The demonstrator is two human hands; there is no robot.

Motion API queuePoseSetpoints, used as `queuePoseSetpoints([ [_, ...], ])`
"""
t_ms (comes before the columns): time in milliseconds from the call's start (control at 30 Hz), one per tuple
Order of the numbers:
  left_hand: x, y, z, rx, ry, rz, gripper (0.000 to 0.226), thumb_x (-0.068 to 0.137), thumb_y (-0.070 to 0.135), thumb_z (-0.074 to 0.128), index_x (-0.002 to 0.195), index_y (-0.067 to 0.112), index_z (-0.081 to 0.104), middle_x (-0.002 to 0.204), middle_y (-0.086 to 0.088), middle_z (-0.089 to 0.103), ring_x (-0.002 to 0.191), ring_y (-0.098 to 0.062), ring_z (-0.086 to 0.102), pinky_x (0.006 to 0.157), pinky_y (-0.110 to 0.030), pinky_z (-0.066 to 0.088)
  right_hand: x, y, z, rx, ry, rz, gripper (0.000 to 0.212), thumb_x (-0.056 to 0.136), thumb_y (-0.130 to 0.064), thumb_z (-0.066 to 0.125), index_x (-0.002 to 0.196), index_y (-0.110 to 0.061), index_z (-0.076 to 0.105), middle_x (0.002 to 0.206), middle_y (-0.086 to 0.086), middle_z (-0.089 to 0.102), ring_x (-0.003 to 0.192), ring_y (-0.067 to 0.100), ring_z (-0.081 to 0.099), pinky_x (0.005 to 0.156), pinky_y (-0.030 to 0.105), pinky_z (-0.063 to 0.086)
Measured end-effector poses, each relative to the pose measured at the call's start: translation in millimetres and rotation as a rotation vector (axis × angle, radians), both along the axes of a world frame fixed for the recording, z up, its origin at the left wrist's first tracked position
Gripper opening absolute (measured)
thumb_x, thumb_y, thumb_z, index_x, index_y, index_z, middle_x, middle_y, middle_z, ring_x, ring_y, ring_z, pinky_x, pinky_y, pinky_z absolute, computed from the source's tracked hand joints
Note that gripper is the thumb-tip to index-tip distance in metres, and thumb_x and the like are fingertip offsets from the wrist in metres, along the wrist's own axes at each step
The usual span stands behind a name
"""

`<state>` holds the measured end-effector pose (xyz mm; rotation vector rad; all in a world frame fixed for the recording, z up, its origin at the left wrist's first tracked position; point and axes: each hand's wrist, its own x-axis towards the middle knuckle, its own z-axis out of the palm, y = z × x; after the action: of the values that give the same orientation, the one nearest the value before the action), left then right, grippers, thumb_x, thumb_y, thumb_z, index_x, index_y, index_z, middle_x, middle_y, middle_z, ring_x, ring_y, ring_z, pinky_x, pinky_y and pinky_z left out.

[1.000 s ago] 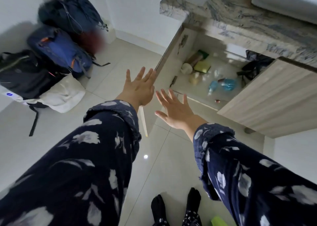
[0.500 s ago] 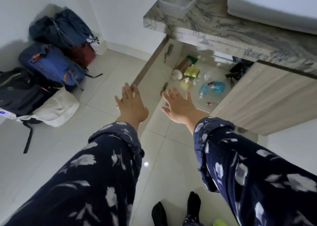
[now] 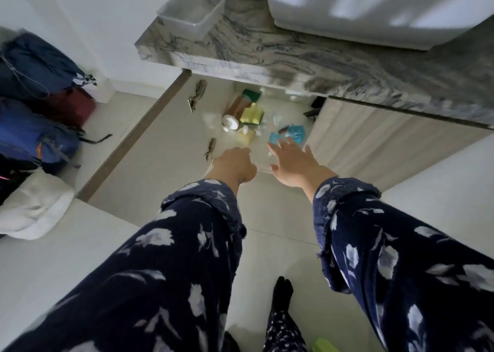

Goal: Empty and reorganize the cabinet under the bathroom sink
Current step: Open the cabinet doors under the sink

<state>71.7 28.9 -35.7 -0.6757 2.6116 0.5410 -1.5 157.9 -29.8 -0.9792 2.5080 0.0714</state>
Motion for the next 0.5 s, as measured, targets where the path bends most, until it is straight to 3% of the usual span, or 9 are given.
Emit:
queuePoseSetpoints([
  [167, -82.2, 37.4, -4.8, 0.196, 0.047, -0.033, 0.046, 0.094, 0.022, 0.044, 0.140, 0.018, 0.042, 0.143, -0.008, 0.046, 0.129, -0.028, 0.045, 0.110, -0.041, 0.035, -70.9, 47.5, 8.6, 0.002, 0.059, -0.114, 0.062, 0.099, -0.033, 0.039, 0.152, -0.025, 0.007, 0.160, 0.002, 0.003, 0.148, 0.024, -0.005, 0.118, 0.052, 0.006],
  [333, -157.5, 68.2, -22.1, 0.344, 0.146, 0.008, 0.062, 0.092, 0.016, 0.045, 0.150, 0.024, 0.024, 0.148, -0.007, 0.041, 0.132, -0.028, 0.043, 0.110, -0.036, 0.034, -133.5, 76.7, 2.0, 0.002, 0.119, -0.205, 0.072, 0.097, -0.034, 0.043, 0.152, -0.025, -0.003, 0.160, 0.004, -0.009, 0.147, 0.027, -0.010, 0.117, 0.055, 0.004],
  [500, -204.9, 79.0, -50.9, 0.373, 0.218, 0.018, 0.072, 0.090, 0.016, 0.049, 0.152, 0.023, 0.014, 0.155, -0.007, 0.028, 0.141, -0.026, 0.030, 0.113, -0.040, 0.031, -159.2, 82.6, -18.9, -0.027, 0.283, -0.167, 0.077, 0.095, -0.035, 0.047, 0.152, -0.019, -0.001, 0.158, 0.008, 0.007, 0.145, 0.033, 0.006, 0.117, 0.057, 0.003],
])
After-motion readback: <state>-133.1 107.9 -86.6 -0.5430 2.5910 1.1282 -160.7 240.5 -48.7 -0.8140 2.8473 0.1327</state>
